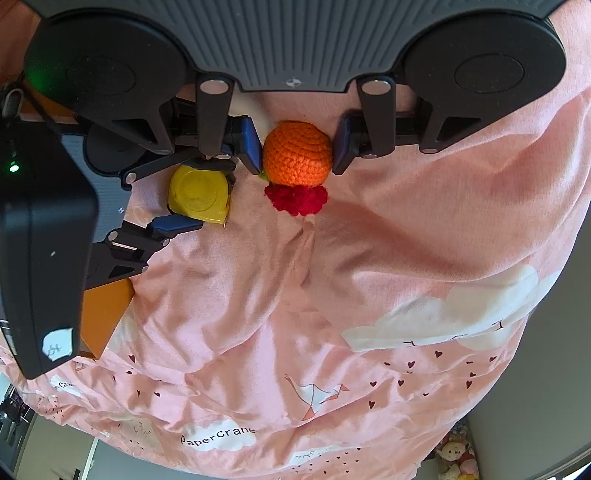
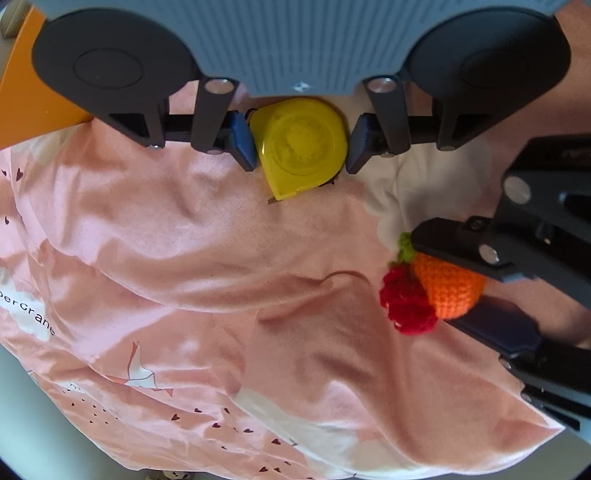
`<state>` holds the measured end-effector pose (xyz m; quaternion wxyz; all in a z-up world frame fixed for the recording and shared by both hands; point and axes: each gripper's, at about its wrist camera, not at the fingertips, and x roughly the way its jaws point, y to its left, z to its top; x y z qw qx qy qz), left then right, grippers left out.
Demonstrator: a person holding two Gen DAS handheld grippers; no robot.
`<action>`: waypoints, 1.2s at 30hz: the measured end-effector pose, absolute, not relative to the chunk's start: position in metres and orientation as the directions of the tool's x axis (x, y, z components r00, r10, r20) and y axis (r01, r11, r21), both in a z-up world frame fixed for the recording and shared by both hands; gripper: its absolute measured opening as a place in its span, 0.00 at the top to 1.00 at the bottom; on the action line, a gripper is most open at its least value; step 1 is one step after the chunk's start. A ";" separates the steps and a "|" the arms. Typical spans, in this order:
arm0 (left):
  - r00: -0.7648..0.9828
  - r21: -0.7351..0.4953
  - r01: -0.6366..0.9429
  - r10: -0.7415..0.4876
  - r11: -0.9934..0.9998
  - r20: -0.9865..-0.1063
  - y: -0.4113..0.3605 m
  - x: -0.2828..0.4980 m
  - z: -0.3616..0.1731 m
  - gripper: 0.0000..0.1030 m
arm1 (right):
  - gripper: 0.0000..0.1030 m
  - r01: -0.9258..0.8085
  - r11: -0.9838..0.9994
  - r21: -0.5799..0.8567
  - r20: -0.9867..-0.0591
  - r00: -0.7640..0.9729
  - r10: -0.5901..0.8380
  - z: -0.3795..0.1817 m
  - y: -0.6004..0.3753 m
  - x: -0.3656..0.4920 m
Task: Organize objects
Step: 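Carry the orange fruit and yellow tape measure over the box and lower them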
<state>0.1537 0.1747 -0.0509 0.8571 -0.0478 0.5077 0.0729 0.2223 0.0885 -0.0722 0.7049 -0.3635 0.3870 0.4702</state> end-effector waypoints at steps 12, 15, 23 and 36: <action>0.587 -0.126 -0.104 -0.042 0.987 -0.809 0.146 0.127 -0.005 0.56 | 0.47 -0.899 0.435 -0.059 -0.802 0.302 0.515 0.006 0.020 0.203; 0.626 -0.165 -0.059 -0.092 0.985 -0.774 0.130 0.120 0.015 0.56 | 0.47 -0.875 0.481 -0.049 -0.765 0.342 0.545 0.031 -0.011 0.197; 0.656 -0.220 0.150 -0.264 0.964 -0.707 0.068 0.124 0.047 0.56 | 0.47 -0.801 0.598 -0.041 -0.712 0.443 0.544 0.077 -0.106 0.195; 0.531 -0.156 0.438 -0.395 0.885 -0.750 -0.040 0.175 0.024 0.56 | 0.47 -0.717 0.657 -0.233 -0.802 0.523 0.287 0.034 -0.202 0.241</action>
